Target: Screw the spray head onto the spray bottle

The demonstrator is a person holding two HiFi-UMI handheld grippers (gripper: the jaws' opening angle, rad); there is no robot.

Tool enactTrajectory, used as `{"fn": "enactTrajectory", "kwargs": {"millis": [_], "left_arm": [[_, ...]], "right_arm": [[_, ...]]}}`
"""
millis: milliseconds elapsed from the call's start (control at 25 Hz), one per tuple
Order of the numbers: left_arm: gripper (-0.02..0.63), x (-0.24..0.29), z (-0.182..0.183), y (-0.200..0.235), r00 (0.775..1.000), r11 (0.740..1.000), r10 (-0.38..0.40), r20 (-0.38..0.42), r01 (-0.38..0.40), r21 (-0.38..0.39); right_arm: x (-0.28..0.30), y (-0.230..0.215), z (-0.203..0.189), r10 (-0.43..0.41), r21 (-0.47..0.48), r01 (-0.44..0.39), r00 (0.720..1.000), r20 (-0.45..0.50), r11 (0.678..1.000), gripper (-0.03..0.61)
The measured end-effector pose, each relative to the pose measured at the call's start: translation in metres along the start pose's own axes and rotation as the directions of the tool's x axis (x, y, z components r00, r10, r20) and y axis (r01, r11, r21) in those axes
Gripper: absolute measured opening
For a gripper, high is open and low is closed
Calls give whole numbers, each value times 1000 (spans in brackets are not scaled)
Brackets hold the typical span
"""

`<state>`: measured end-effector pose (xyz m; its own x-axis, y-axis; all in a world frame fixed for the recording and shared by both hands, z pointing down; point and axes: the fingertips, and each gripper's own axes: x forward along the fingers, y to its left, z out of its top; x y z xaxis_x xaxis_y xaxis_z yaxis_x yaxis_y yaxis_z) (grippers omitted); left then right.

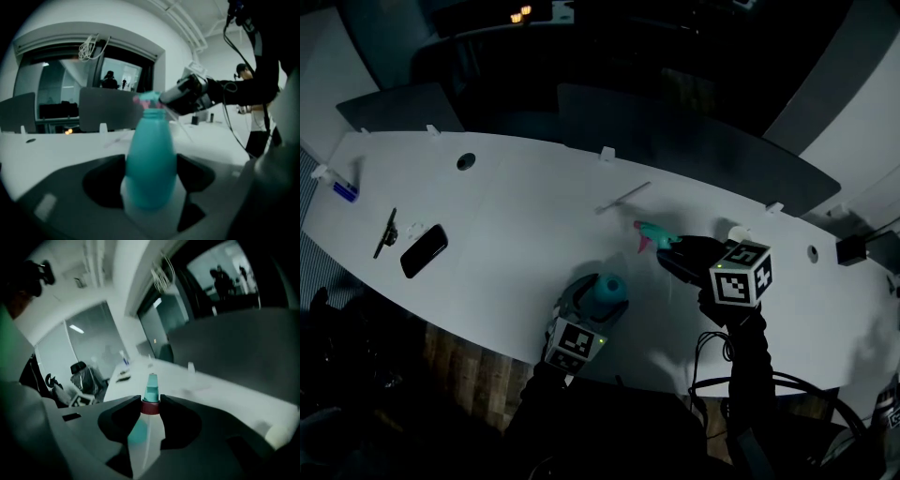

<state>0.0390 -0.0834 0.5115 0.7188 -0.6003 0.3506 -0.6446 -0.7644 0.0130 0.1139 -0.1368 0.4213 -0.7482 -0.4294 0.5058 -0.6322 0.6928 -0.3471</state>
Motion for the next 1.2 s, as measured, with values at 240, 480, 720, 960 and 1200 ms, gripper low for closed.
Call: {"fn": "enactTrajectory", "kwargs": {"millis": [240, 480, 720, 960, 1200], "left_arm": [[348, 1, 1, -1, 1000, 1000, 12, 4, -12, -12], [348, 1, -1, 0, 1000, 1000, 21, 9, -21, -22], [348, 1, 1, 0, 999, 999, 38, 15, -37, -31], [348, 0, -1, 1, 999, 998, 47, 18, -47, -36], [348, 0, 0, 1, 998, 998, 51, 24, -50, -43]], "right_arm": [[-64, 65, 126, 113, -123, -46, 775, 622, 991, 127], [-35, 79, 102, 154, -105, -113, 785, 600, 988, 127], [-2, 92, 67, 186, -174, -109, 832, 523, 979, 126], [37, 109, 13, 201, -347, -52, 890, 409, 937, 126], [47, 102, -11, 191, -333, -56, 902, 386, 941, 126]]}}
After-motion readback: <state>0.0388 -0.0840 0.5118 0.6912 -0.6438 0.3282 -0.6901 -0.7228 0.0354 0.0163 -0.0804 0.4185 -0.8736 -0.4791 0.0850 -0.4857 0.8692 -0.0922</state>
